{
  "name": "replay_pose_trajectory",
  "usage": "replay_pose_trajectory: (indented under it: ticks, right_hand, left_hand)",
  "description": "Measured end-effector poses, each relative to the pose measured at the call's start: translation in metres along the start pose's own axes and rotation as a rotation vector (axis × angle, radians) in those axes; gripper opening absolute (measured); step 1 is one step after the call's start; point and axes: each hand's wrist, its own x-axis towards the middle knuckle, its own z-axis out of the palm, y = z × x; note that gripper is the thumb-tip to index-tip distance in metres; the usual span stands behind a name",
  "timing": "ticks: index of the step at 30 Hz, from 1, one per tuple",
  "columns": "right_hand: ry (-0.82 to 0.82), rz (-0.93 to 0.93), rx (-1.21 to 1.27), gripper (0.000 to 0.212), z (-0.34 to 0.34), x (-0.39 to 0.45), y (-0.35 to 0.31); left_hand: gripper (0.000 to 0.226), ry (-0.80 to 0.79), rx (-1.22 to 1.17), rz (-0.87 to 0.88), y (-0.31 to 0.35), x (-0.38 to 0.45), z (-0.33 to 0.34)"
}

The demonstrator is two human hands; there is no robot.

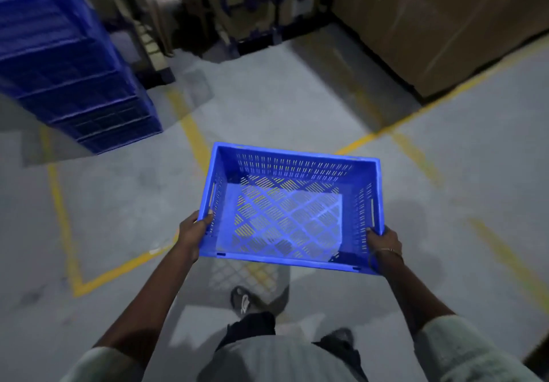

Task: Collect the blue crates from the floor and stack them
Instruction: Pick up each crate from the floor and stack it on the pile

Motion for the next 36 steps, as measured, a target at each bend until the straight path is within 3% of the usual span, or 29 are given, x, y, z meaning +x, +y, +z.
replay_pose_trajectory:
  ticks: [15, 24, 29, 36]
  right_hand:
    - [-0.181, -0.279, -0.122, 0.04, 0.207, -0.026, -0.324]
    - [-0.298, -0.401, -0.122, 0.062, 0.306, -0.015, -0.511]
    - [-0.318, -0.484, -0.136, 0.041, 0.338, -0.025, -0.612]
    - [-0.251, -0.553, -0.012, 0.046, 0.37, -0.044, -0.738]
  left_hand:
    - [0.021, 0.343, -0.19, -0.013, 0.1, 0.127, -0.219]
    - [0.029, 0.383, -0.294, -0.067, 0.171, 0.226, -0.315]
    - [0.034, 0.388, -0.405, 0.026, 0.235, 0.255, -0.343]
    - [0.023, 0.384, -0.463, 0.161, 0.321, 0.304, -0.388]
